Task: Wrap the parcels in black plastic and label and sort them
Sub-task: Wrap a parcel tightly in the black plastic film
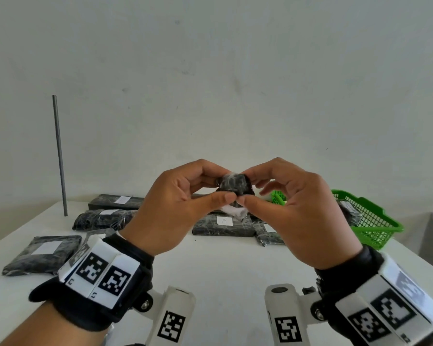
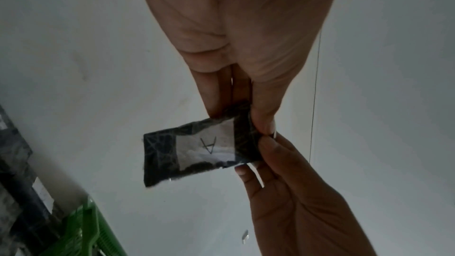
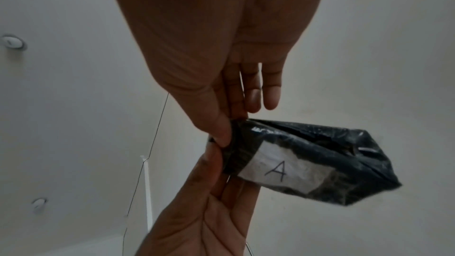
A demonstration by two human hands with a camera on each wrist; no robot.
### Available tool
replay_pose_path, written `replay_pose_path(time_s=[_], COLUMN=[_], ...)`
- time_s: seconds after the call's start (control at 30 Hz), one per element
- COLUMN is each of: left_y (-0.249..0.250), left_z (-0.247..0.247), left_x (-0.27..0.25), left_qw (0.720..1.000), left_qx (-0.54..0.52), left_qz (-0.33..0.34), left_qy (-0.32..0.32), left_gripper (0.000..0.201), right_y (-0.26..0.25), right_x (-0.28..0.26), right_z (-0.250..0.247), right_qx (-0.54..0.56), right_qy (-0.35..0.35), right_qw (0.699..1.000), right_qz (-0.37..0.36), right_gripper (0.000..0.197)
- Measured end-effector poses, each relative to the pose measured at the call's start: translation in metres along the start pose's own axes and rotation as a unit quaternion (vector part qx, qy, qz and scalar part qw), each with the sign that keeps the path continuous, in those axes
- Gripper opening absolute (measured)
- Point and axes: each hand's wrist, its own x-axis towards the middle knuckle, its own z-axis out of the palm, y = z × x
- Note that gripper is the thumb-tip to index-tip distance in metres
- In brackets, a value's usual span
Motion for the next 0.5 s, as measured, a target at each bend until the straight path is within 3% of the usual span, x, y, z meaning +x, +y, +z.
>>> replay_pose_path(time_s=[0.2,0.3,0.4,0.5], left_y=[-0.006,-0.013,-0.010,-0.007], left_z=[-0.004,-0.004,-0.004,-0.005], left_x=[-0.003,-0.005,-0.002,0.001], left_qw=[0.996,0.988,0.991,0.994], left_qx=[-0.074,-0.125,-0.052,0.006], left_qz=[-0.047,-0.090,-0.119,-0.113], left_qy=[0.018,0.032,0.015,0.001], left_gripper=[0.034,0.035,0.045,0.042], right_y=[0.006,0.012,0.020,0.025], right_x=[-0.001,0.002,0.005,0.005], right_z=[0.004,0.008,0.010,0.013], right_qx=[-0.069,-0.080,-0.017,0.026], right_qy=[-0.029,-0.038,-0.047,-0.062], right_qw=[0.997,0.996,0.997,0.994], right_qz=[-0.007,0.009,0.061,0.081], right_gripper=[0.038,0.028,0.014,0.016])
